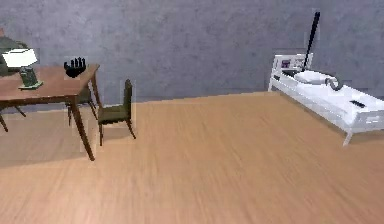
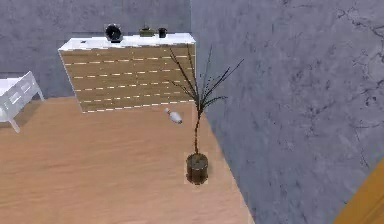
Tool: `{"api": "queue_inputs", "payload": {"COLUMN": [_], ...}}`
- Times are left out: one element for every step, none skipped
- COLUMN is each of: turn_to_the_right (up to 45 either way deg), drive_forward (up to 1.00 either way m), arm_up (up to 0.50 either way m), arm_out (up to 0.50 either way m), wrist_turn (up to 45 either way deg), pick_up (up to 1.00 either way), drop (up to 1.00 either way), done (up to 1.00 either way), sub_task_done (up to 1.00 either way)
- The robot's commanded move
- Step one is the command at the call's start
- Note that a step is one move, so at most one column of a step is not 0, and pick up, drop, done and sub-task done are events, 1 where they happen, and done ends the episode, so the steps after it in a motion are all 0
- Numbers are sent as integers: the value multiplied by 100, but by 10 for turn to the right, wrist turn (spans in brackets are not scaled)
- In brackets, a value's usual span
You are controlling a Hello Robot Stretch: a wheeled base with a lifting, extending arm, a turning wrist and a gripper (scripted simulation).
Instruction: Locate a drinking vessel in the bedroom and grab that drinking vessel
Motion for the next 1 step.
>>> {"api": "queue_inputs", "payload": {"turn_to_the_right": [390], "drive_forward": [0], "arm_up": [0], "arm_out": [0], "wrist_turn": [0], "pick_up": [0], "drop": [0], "done": [0], "sub_task_done": [0]}}
